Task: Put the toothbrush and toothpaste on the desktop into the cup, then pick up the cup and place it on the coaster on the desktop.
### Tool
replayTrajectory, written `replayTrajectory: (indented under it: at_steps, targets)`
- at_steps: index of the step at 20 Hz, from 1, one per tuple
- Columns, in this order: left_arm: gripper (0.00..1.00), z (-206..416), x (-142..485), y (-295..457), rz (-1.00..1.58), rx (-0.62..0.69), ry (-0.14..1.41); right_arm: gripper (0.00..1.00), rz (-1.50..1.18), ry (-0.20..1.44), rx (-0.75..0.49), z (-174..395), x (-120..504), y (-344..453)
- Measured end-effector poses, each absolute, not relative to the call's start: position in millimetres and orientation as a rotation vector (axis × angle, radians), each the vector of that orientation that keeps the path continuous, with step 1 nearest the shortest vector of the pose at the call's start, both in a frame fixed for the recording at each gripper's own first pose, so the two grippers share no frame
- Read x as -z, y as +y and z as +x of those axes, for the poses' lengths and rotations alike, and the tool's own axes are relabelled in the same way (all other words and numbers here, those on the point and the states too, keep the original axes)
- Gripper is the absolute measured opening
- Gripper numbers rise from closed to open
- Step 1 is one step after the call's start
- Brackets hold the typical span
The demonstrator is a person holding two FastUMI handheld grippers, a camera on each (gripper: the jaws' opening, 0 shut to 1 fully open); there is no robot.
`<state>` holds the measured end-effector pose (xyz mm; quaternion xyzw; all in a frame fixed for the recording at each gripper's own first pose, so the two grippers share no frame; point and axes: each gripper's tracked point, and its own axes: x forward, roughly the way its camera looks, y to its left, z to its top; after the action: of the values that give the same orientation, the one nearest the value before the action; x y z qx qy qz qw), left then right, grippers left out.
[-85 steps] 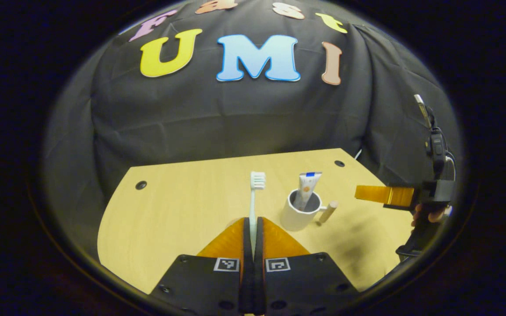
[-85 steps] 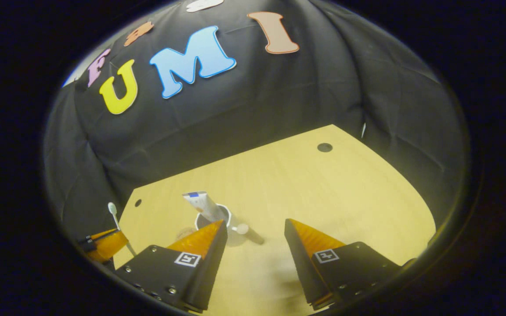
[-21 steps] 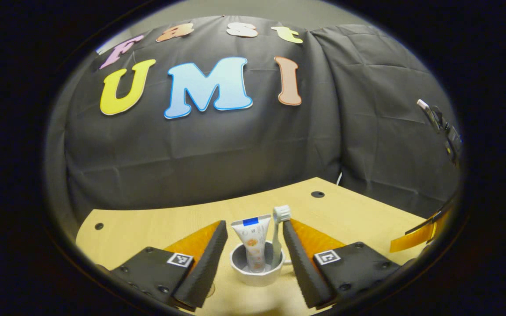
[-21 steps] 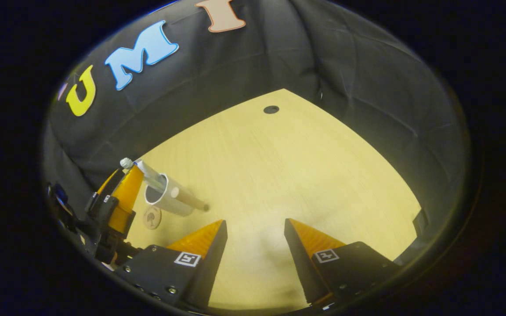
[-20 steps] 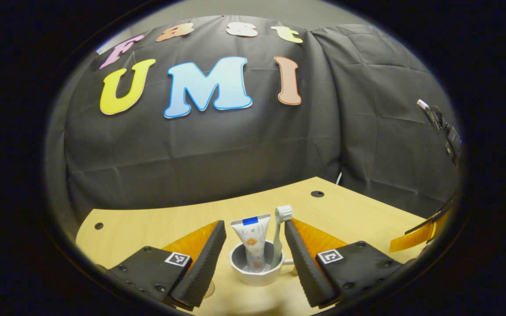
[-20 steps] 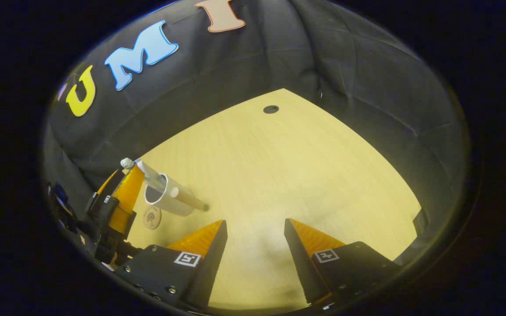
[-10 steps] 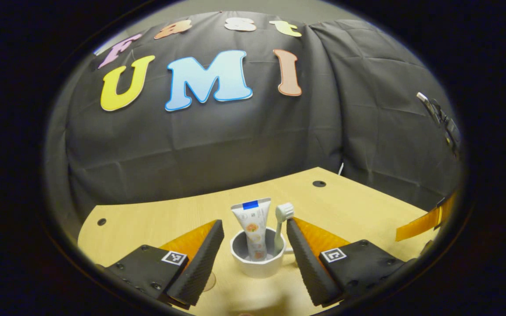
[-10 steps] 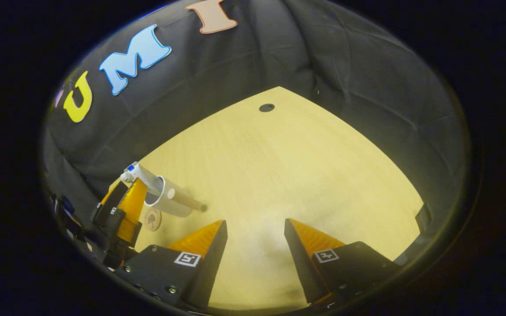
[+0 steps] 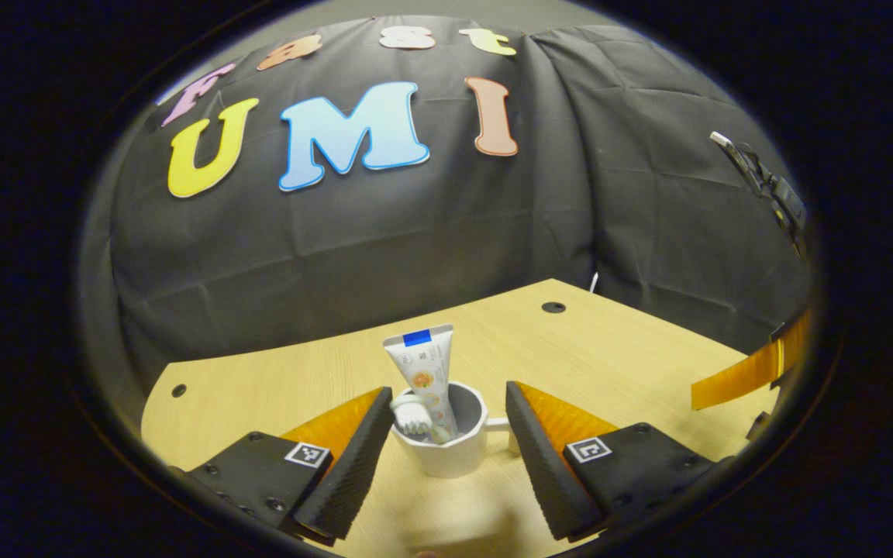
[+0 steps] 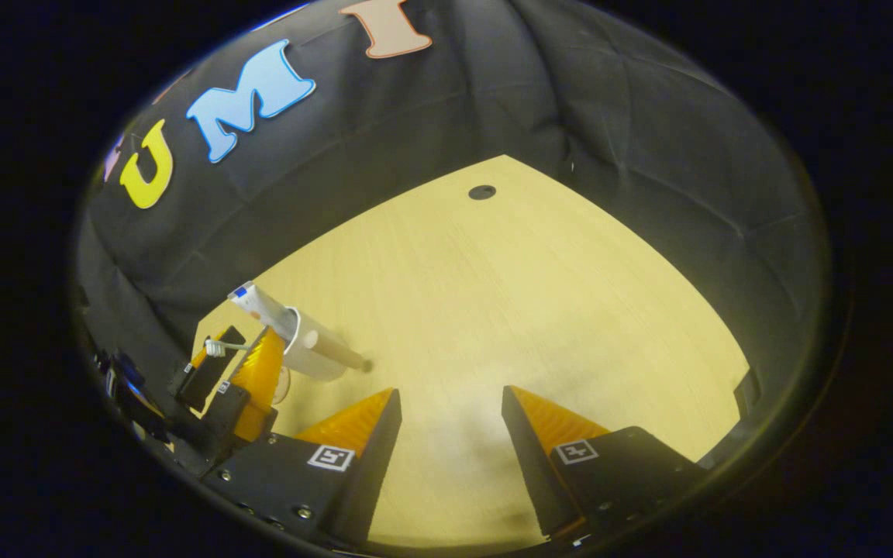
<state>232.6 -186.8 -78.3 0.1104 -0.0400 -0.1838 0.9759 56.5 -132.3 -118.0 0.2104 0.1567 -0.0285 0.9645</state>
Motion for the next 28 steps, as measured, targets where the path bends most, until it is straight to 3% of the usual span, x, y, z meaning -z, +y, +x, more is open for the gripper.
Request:
replayTrajectory:
  at_steps: [12,26,28]
  targets:
    - [0.93,199,30,-149,0.223,0.303,-0.173,0.78,0.245,0.314,-0.082,84,103,-86]
    - [0.95,157,56,-20,0.157,0.031,-0.059,0.76,-0.377,0.452,-0.342,144,77,-35]
    - [0.94,146,62,3,0.138,-0.019,-0.045,0.70,-0.452,0.480,-0.359,157,79,-26]
